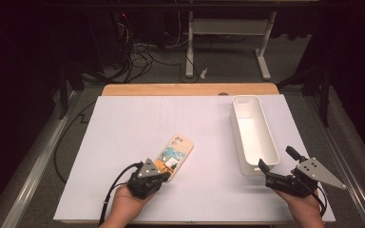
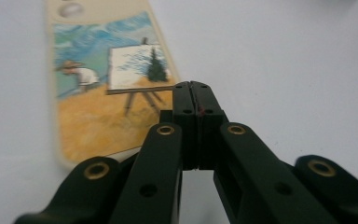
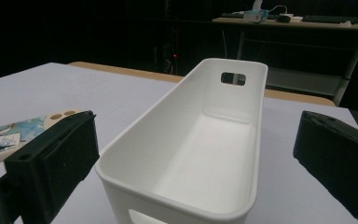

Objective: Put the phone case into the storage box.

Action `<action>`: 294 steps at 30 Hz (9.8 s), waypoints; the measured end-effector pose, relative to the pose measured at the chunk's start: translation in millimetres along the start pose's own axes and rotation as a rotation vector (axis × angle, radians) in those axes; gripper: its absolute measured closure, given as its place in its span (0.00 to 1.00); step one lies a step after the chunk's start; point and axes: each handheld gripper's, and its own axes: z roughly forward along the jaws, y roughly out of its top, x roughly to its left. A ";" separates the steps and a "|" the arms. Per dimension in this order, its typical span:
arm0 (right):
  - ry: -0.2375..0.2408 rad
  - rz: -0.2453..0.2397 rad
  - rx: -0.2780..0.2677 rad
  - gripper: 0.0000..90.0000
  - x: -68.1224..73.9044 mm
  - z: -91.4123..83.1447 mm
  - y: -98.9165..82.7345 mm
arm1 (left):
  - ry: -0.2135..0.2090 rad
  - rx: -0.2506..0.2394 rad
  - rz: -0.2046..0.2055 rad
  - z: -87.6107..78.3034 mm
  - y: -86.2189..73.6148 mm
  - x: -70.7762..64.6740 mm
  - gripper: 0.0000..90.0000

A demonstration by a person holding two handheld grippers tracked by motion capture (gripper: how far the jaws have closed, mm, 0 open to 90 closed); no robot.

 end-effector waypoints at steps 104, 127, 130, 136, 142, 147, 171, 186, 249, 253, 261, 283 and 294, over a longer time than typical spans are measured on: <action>-0.007 -0.005 -0.003 0.01 1.7 -1.6 0.3 | 0.125 0.148 -0.112 36.7 23.7 20.5 0.00; -0.013 -0.001 -0.008 0.01 -0.6 -3.0 0.8 | 0.143 0.286 -0.108 61.3 43.7 26.1 0.00; -0.012 0.001 -0.007 0.01 -0.6 -2.8 0.5 | 0.135 0.308 -0.107 61.9 45.9 27.1 0.00; -0.013 0.001 -0.006 0.01 -0.7 -2.9 0.3 | 0.131 0.317 -0.104 63.1 45.9 27.8 0.00; -0.013 -0.001 -0.006 0.01 -0.1 -3.1 0.4 | 0.126 0.314 -0.099 62.0 45.3 28.6 0.02; -0.011 -0.003 -0.005 0.01 0.3 -2.7 0.4 | 0.122 0.302 -0.098 59.9 44.4 29.5 0.07; -0.015 0.000 -0.004 0.01 -0.4 -2.4 -0.2 | 0.124 0.273 -0.087 55.6 42.7 30.2 0.11; -0.017 -0.001 -0.004 0.01 -0.8 -2.5 -0.2 | 0.115 0.233 -0.080 53.1 42.8 28.0 0.12; -0.012 -0.002 -0.003 0.01 0.8 -2.6 -0.2 | -0.069 -0.115 -0.049 2.7 0.6 23.6 0.13; -0.010 -0.002 -0.002 0.01 1.1 -2.3 -0.3 | -0.119 -0.166 -0.064 0.3 -3.5 27.2 0.13; -0.007 -0.005 0.002 0.01 1.8 -1.9 -0.6 | -0.169 -0.254 -0.014 -1.6 -7.1 21.9 0.13; -0.002 -0.003 -0.006 0.01 2.1 -3.6 0.9 | -0.278 -0.360 0.150 -7.1 6.6 1.5 0.13; 0.000 -0.006 -0.006 0.01 1.8 -4.6 0.6 | -0.343 -0.415 0.190 -7.6 31.2 13.9 0.13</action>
